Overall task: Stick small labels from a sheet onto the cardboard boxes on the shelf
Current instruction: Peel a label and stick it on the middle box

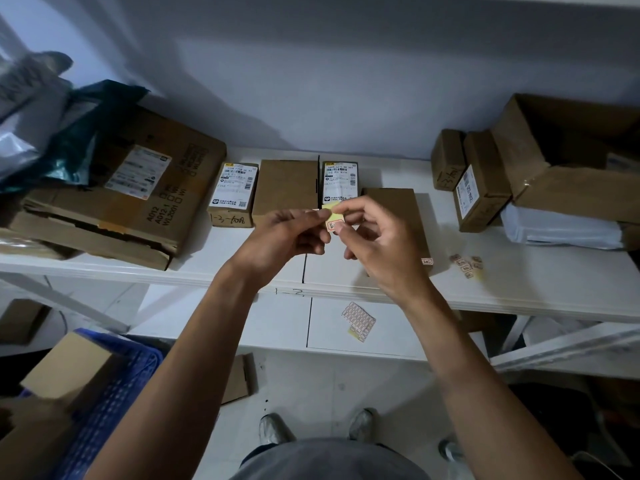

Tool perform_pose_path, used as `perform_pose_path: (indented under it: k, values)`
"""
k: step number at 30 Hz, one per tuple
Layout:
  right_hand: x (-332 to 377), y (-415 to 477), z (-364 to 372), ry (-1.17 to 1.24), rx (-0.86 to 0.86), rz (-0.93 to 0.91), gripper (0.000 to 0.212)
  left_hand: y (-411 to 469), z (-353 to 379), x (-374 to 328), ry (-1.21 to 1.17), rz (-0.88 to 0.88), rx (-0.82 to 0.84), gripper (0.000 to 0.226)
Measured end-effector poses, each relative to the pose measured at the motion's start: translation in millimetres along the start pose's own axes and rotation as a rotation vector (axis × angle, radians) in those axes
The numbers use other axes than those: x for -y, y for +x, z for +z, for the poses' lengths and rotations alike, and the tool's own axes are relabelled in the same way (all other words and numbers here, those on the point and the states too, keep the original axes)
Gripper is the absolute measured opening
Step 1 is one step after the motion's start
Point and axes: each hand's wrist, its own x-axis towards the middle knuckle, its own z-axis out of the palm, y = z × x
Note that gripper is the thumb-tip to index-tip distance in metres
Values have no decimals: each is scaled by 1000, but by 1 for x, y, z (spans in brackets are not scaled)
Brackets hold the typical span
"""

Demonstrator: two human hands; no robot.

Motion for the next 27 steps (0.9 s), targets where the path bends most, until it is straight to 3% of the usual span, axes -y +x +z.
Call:
perform_pose_path:
  k: [6, 13, 19, 23, 27]
  values:
    - [-6, 3, 4, -183, -44, -103, 15, 4, 0, -3, -29, 3, 8, 24]
    - [-3, 3, 5, -230, -39, -129, 5, 3, 1, -4, 10, -9, 14, 23]
    - [-10, 5, 7, -308, -55, -161, 4, 7, 1, 0, 125, -5, -124, 26]
    - [-17, 7, 10, -193, -77, -55, 7, 14, 2, 13, 238, -20, -242, 24]
    - [-28, 13, 9, -79, -61, 103, 10, 22, 1, 36, 369, -64, -259, 21]
